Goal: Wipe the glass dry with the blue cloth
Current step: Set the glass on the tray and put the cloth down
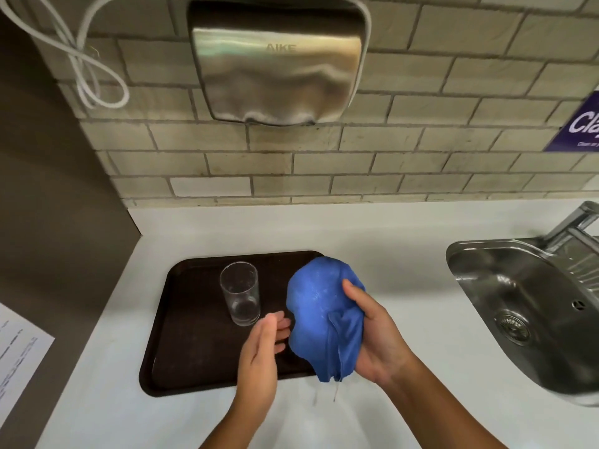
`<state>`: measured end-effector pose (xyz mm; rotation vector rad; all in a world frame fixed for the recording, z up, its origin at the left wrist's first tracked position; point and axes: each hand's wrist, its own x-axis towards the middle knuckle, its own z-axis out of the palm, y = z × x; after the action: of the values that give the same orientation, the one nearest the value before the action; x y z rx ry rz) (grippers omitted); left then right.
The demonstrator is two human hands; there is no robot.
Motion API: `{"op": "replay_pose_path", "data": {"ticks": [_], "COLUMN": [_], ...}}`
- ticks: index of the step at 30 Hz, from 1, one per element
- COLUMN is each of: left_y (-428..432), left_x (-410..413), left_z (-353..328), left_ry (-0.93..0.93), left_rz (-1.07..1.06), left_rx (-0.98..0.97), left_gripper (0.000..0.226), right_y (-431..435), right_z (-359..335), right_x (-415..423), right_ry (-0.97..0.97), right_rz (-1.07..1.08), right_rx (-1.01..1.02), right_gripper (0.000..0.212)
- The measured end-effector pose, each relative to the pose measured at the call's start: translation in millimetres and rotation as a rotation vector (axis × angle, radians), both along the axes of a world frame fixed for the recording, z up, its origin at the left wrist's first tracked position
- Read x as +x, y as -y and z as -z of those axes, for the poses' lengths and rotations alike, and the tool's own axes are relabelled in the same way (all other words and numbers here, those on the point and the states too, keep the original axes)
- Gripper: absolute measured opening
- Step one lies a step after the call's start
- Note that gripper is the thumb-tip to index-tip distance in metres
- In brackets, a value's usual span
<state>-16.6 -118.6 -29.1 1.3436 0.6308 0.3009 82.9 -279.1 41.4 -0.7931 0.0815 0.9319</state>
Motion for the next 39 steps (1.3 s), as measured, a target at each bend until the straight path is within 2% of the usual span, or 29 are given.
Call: {"op": "replay_pose_path", "data": {"ticks": [1,2,4,6,8,10,14,17,19,25,29,31,33,35,37,39], "left_y": [4,7,8,12,17,23,39,53,63,79,83,85,92,103,114,126], "left_x": [6,11,21,30,42,56,82,103,116,145,153,154,151,144,137,131], "left_z": [-8,-14,-18,-18,-13,-11,-12,-5,3,18,25,30,32,29,28,27], "left_ry": [0.016,0.045,0.089,0.075,0.075,0.066,0.014,-0.068,-0.143,-0.314,-0.388,-0.391,-0.407,-0.425,-0.391,-0.276], "left_rz": [0.087,0.166,0.262,0.285,0.25,0.211,0.235,0.309,0.344,0.395,0.388,0.377,0.394,0.434,0.47,0.573], "left_rx": [-0.16,-0.299,-0.453,-0.476,-0.439,-0.32,-0.088,-0.006,0.024,0.067,-0.006,0.006,0.132,0.362,0.751,1.112], "left_gripper": [0.056,0.064,0.057,0.048,0.045,0.031,0.029,0.015,0.013,0.041,0.032,0.039,0.047,0.056,0.068,0.074], "right_y": [0,0,2,9,22,38,73,91,97,113,127,134,140,146,147,146], "right_z": [-2,-5,-8,-10,-11,-10,4,25,42,86,102,106,109,114,117,120], "right_x": [-2,-3,-4,2,12,24,49,64,71,91,103,108,111,109,102,94], "right_ry": [0.018,0.037,0.085,0.172,0.33,0.473,0.529,0.576,0.642,0.68,0.646,0.671,0.713,0.764,0.939,1.162], "right_rz": [-0.007,-0.011,-0.006,0.034,0.12,0.201,0.273,0.296,0.286,0.207,0.195,0.161,0.121,0.129,0.166,0.113], "right_rx": [-0.002,-0.006,-0.014,-0.079,-0.232,-0.407,-0.675,-0.89,-0.999,-1.114,-1.153,-1.255,-1.39,-1.493,-1.614,-1.63], "right_gripper": [0.058,0.059,0.06,0.059,0.049,0.034,0.023,0.021,0.024,0.025,0.023,0.037,0.05,0.052,0.05,0.048]}}
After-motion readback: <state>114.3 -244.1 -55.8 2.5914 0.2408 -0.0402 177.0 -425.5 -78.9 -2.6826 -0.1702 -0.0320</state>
